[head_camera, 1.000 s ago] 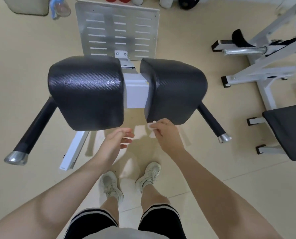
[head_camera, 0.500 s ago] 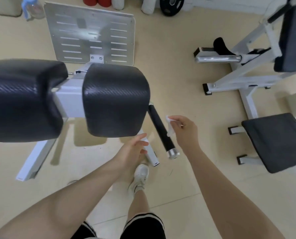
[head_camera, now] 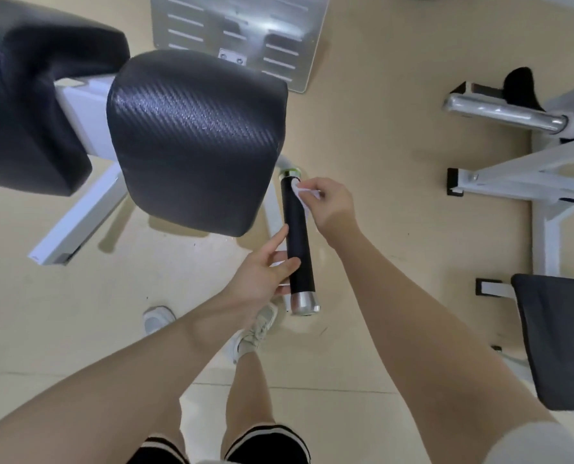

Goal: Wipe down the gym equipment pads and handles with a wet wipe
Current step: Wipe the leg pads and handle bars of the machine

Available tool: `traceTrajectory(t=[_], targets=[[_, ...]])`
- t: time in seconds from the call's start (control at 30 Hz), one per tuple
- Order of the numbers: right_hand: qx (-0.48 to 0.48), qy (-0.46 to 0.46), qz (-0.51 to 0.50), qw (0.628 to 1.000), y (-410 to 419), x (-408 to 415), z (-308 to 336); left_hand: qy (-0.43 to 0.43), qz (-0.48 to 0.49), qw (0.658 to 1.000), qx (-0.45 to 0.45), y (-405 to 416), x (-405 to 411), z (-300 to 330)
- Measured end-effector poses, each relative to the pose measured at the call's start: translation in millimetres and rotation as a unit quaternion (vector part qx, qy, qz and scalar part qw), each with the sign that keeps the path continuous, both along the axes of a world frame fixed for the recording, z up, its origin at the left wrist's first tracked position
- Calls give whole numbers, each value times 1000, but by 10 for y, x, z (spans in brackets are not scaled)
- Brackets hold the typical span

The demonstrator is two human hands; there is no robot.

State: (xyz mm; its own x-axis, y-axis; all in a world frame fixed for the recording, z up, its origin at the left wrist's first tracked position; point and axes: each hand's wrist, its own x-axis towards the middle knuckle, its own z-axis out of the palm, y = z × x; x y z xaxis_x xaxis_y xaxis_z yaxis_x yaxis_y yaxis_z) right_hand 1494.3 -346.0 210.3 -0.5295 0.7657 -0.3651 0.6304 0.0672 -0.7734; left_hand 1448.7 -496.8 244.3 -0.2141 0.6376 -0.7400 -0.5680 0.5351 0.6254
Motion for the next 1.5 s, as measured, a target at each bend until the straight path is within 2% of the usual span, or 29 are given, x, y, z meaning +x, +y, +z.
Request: traceTrajectory(t=[0.1,0.27,0.4,0.47,0.53,0.6,0.67,0.77,0.83,0.87,0.97,1.0,1.07,1.1,1.13,1.17,1.2,1.23,1.3,1.37,1.43,1.5], targets=[[4,25,51,998,-116,244,113,-9,-22,1000,-13,8,-27,72],[-116,-22,71,990,-444,657,426,-32,-42,997,-48,30,-90,138],[-106,-62,192,974,-500,851,648,-16,-47,997,-53,39,-61,178],[-77,-58,212,972,-414,769,703,-20,-43,997,-56,39,-69,170],[23,-37,168,985,-258,540,696,-42,-29,997,-61,36,-100,144],[124,-26,166,978,-108,223,589,-53,-18,996,-63,33,-147,102],[153,-85,209,962,24,-77,441,-31,-10,997,-67,37,-204,65],[188,-159,287,926,119,-286,247,-6,35,995,-91,22,-260,30],[206,-192,364,888,113,-312,200,-10,65,991,-115,-32,-279,3],[199,-210,397,871,89,-286,229,-12,70,989,-128,-62,-283,-16],[109,-227,438,863,-82,-153,493,-20,66,986,-153,-114,-262,-47],[99,-230,474,844,-158,-103,597,-25,61,986,-156,-120,-248,-43],[165,-264,597,740,-336,19,806,-34,47,986,-155,-117,-212,-18],[173,-260,637,705,-412,108,872,-39,43,987,-152,-106,-194,-2],[161,-254,662,687,-461,182,911,-42,40,988,-147,-94,-184,13],[134,-224,665,700,-489,237,907,-45,36,989,-138,-71,-179,35],[98,-196,647,730,-474,254,923,-43,29,991,-127,-48,-181,61],[77,-167,602,777,-425,264,899,-37,19,993,-111,-26,-185,84],[89,-131,423,892,-240,209,763,-13,-11,998,-64,2,-187,121],[111,-93,171,975,-9,113,486,12,-37,999,-17,-9,-155,119],[29,-43,-31,998,124,24,214,46,-66,997,9,-38,-98,93],[-89,-4,-117,989,91,-36,4,73,-77,994,23,-60,-43,59]])
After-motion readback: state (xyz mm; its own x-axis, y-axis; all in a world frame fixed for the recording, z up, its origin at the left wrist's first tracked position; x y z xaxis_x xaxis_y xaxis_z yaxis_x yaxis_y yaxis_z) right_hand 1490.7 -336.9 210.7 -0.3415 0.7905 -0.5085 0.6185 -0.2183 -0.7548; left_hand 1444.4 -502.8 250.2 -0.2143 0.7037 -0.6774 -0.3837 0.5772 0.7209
